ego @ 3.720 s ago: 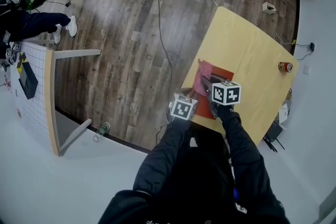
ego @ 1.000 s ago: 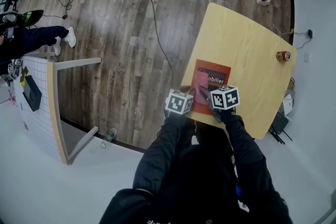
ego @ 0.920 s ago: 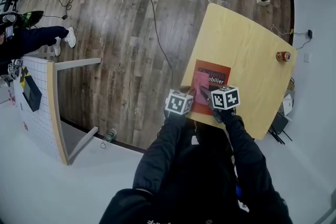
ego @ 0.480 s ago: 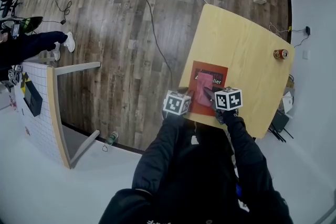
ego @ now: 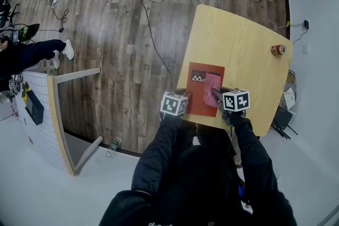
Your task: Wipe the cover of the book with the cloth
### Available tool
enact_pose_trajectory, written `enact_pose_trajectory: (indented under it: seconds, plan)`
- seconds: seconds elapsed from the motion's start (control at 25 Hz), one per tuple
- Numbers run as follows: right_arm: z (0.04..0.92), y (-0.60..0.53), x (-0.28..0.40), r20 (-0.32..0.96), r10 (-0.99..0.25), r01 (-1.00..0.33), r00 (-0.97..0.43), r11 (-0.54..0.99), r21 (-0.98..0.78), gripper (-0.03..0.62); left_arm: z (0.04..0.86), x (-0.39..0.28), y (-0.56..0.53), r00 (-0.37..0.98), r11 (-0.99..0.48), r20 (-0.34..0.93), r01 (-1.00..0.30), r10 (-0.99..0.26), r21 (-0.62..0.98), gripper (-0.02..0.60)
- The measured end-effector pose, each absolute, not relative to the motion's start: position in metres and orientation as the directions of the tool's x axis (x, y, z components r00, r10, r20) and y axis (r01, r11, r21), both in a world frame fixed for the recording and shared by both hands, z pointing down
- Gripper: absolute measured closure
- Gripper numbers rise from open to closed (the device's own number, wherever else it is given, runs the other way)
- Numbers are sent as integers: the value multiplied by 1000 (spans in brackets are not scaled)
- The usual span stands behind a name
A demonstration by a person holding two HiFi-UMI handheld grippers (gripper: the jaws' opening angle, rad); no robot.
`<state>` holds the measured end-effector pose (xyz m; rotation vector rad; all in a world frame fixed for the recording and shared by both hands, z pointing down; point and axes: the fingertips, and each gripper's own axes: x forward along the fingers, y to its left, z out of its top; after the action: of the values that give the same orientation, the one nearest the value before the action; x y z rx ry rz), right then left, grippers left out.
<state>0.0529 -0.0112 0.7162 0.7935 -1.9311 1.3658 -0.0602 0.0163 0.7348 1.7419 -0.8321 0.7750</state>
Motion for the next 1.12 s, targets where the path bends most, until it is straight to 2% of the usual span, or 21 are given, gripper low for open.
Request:
enact_pose_trajectory:
  seconds: [0.56,0.76,1.12]
  plan:
    - [702,-7,89,788,-175,-804,-590,217,-553,517,735,-59,17,591,-276,798,-791,-116,546,462]
    - [677,0,57,721,-194,-746,-665,208,-632,517,736,-57,18,614,-274,784,-772,-93,573,462]
    - [680,22,-12,654,-150,-671,-742,168,-722,517,738,-56,16,643,-263,762,-750,-74,607,459]
